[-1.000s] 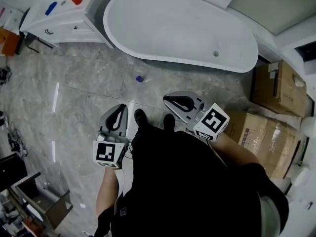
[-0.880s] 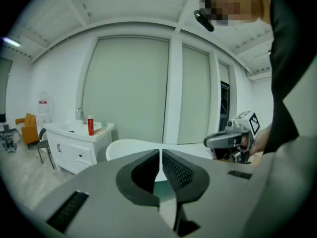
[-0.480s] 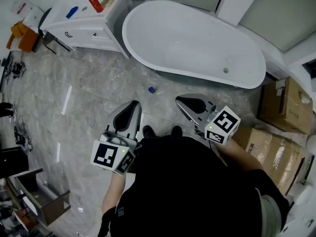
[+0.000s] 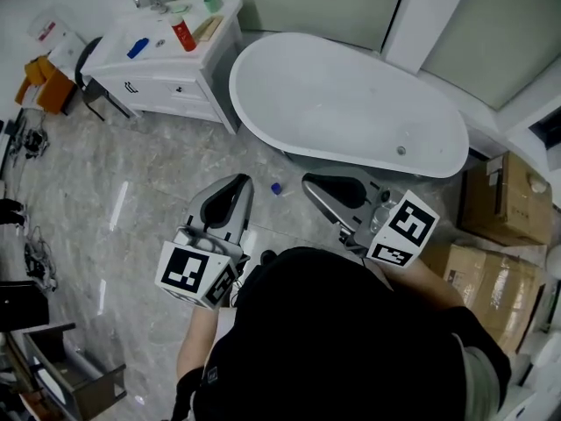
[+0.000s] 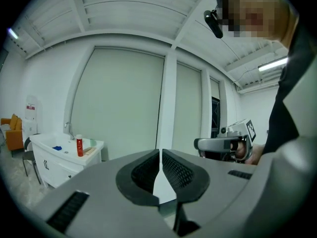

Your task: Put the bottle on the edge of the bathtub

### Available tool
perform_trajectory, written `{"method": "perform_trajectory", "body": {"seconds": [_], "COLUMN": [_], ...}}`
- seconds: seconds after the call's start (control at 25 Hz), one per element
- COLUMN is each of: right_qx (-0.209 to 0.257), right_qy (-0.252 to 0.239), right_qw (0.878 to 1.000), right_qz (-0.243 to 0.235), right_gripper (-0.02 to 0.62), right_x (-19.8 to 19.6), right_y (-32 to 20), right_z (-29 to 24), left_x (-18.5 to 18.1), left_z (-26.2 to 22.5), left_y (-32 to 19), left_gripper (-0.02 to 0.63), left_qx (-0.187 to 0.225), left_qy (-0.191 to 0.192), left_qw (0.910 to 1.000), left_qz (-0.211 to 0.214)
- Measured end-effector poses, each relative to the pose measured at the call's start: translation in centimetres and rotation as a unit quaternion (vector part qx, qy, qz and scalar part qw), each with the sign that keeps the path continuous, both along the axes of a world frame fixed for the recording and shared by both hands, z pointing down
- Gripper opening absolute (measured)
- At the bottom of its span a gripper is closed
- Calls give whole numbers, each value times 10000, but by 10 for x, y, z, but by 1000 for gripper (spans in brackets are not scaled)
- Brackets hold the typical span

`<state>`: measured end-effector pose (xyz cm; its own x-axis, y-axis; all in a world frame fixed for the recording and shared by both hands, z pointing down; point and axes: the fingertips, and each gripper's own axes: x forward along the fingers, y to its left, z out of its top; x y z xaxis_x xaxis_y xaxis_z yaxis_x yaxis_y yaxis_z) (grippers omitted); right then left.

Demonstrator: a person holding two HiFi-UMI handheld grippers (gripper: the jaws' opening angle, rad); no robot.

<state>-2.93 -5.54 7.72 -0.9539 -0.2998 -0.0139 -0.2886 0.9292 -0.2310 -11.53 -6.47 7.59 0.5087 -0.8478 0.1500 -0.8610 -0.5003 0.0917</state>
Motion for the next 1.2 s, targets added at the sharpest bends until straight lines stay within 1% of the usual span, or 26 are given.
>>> {"method": "perform_trajectory", "body": {"seconds": [0.08, 0.2, 0.36, 0.44, 0.56, 0.68, 0.76, 0.92, 1.0, 1.12, 1.2], "right_qx": [176, 269, 386, 443, 525, 484, 427, 386, 360, 360, 397], "right_qy": [14, 19, 49, 116, 301, 420, 436, 485, 533, 512, 466], "right_qw": [9998, 9996, 9992, 9989, 9978, 9970, 9970, 9965, 9958, 9955, 9956], "right_qz": [-64, -105, 37, 135, 285, 431, 470, 564, 649, 714, 709], "right_gripper": [28, 28, 28, 28, 28, 28, 28, 28, 28, 28, 28], "right_x": [-8, -14, -14, -13, -10, -3, -1, -2, -3, -4, -6], "right_y": [7, 13, 13, 11, 4, -5, -8, -13, -16, -17, -17], "right_z": [-12, -25, -36, -38, -32, -24, -19, -6, 0, 3, 3], "left_x": [-6, -18, -33, -41, -55, -56, -56, -63, -66, -61, -59], "left_z": [-9, -17, -27, -27, -15, -6, 1, 15, 19, 14, 12], "left_y": [-2, -1, 4, 7, 10, 11, 7, -4, -6, -6, -9], "left_gripper": [29, 29, 29, 29, 29, 29, 29, 29, 29, 29, 29], "left_qx": [104, 153, 208, 161, -2, -229, -282, -156, -197, -226, -131], "left_qy": [14, 25, 29, 45, -85, 9, 27, -67, -47, 27, -20], "left_qw": [9999, 9999, 9998, 9999, 9998, 9996, 9994, 9992, 9988, 9989, 9991], "left_qz": [3, 15, 9, -36, -176, -176, -194, -365, -436, -417, -395]}}
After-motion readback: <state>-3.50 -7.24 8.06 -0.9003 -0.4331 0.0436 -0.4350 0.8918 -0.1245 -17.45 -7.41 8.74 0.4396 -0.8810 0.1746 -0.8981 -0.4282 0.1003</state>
